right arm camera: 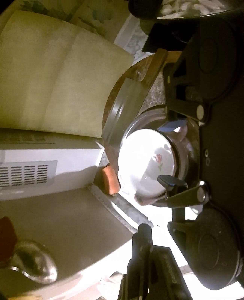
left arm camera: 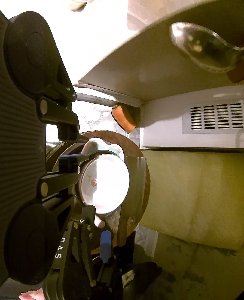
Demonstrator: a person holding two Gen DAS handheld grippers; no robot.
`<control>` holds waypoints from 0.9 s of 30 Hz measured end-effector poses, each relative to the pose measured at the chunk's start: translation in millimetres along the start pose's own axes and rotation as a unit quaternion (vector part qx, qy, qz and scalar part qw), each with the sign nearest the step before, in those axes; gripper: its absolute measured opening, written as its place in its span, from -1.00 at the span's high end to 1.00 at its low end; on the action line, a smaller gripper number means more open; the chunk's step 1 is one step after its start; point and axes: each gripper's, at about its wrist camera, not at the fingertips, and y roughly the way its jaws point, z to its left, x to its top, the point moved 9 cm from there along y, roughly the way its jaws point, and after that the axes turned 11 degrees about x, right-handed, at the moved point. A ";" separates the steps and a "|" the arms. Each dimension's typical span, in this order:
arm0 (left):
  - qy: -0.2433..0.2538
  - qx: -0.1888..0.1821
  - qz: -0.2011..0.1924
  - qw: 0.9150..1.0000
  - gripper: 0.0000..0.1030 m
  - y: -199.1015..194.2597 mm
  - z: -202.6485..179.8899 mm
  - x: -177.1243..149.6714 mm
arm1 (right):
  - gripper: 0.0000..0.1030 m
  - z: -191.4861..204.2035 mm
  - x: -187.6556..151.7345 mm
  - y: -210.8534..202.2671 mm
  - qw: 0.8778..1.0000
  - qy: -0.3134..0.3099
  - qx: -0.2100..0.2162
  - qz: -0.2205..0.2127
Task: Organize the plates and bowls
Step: 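Open both grippers to release the white bowl, then close both grippers on the steel pot rim and tilt it up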
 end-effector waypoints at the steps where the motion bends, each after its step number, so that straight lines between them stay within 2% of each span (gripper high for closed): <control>1: -0.001 -0.003 -0.003 1.000 0.78 -4.5 0.0 -1.9 | -0.05 2.6 -1.2 -4.1 1.000 -0.002 0.002 -0.004; 11: -0.002 -0.009 -0.024 1.000 0.77 -39.6 4.1 -32.1 | -0.23 25.0 -23.0 -42.8 0.999 -0.014 0.011 -0.037; 16: -0.001 -0.015 -0.027 1.000 0.77 -46.5 5.4 -45.1 | -0.26 29.3 -32.2 -54.9 0.999 -0.014 0.009 -0.047; 19: -0.007 -0.014 -0.025 1.000 0.73 -44.5 6.7 -47.7 | -0.37 29.3 -34.5 -57.0 0.999 -0.015 0.009 -0.047; 20: -0.007 -0.017 -0.024 1.000 0.64 -42.7 6.2 -47.4 | -0.39 28.3 -34.8 -56.5 0.999 -0.015 0.010 -0.045; 22: -0.011 -0.016 -0.024 1.000 0.33 -39.3 6.2 -45.8 | -0.40 25.5 -34.1 -56.9 0.999 -0.014 0.010 -0.046; 24: -0.014 -0.011 -0.033 0.999 -0.37 -36.2 6.4 -42.7 | -0.46 20.9 -31.6 -56.5 0.999 -0.014 0.013 -0.047; 25: -0.018 -0.005 -0.041 0.999 -0.47 -34.8 7.2 -40.4 | -0.47 17.7 -29.9 -55.9 0.999 -0.014 0.015 -0.048; 27: -0.018 -0.002 -0.048 0.999 -0.51 -29.8 6.6 -35.6 | -0.50 8.5 -23.8 -53.7 0.999 -0.012 0.018 -0.049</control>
